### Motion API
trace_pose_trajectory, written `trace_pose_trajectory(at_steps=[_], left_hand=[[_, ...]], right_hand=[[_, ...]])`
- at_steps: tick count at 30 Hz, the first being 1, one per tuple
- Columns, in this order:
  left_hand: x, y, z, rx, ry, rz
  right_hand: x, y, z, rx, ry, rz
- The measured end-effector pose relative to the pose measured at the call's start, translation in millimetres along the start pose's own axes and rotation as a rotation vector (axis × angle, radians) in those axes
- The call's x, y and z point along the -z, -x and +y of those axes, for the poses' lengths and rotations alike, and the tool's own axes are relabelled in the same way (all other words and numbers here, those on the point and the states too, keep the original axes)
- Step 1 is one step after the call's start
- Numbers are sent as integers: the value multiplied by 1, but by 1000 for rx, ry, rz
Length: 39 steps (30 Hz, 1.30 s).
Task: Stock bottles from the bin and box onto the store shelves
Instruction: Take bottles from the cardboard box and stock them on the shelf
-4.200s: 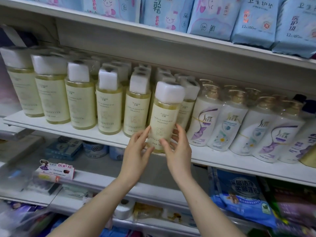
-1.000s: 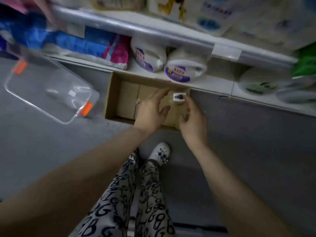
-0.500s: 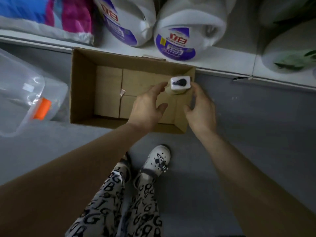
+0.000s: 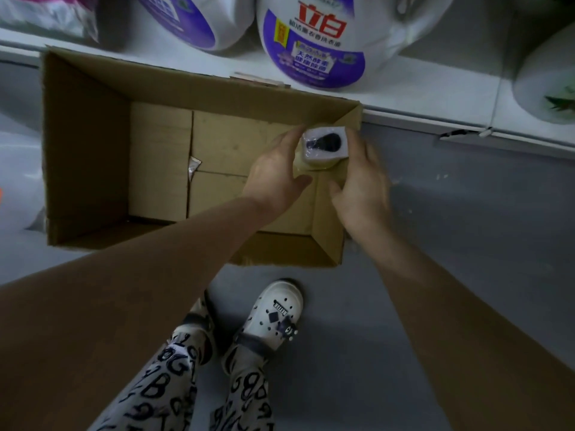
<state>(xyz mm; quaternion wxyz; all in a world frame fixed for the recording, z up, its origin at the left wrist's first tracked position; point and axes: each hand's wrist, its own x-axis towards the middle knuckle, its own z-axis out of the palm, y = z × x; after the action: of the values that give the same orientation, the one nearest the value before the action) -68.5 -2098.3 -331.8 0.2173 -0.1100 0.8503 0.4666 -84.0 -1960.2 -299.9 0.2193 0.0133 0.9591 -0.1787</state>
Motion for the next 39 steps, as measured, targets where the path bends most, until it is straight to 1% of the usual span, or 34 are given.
trace_pose_trajectory(at_steps=[3, 6, 8, 10, 12, 17, 20, 22, 26, 32, 36, 39], left_hand=[[-8, -16, -13, -7, 2, 5], [-11, -25, -20, -19, 55, 14], [-11, -28, -24, -21, 93, 16], [-7, -27, -29, -17, 121, 10], [0, -24, -33, -19, 111, -3], [37, -10, -42, -24, -14, -84], [60, 6, -44, -9, -3, -114], [75, 17, -41, 16, 7, -127], [110, 40, -17, 52, 50, -106], [143, 72, 32, 59, 114, -25], [162, 95, 65, 114, 129, -30], [177, 118, 90, 165, 255, -48]], right_hand=[[-9, -13, 4, 19, 8, 5], [-15, -20, 3, 16, -17, 34], [-21, -23, 2, -17, -94, 45], [-27, -24, 3, -69, -226, 28], [-29, -23, 1, -114, -354, -33], [-23, -24, -17, -138, -448, -314], [-19, -18, -27, -158, -540, -469], [-16, -9, -33, -179, -615, -520], [3, 11, -52, -179, -777, -511], [54, 45, -84, -247, -1015, -424], [94, 72, -107, -283, -1043, -432], [121, 93, -124, -314, -1029, -409]])
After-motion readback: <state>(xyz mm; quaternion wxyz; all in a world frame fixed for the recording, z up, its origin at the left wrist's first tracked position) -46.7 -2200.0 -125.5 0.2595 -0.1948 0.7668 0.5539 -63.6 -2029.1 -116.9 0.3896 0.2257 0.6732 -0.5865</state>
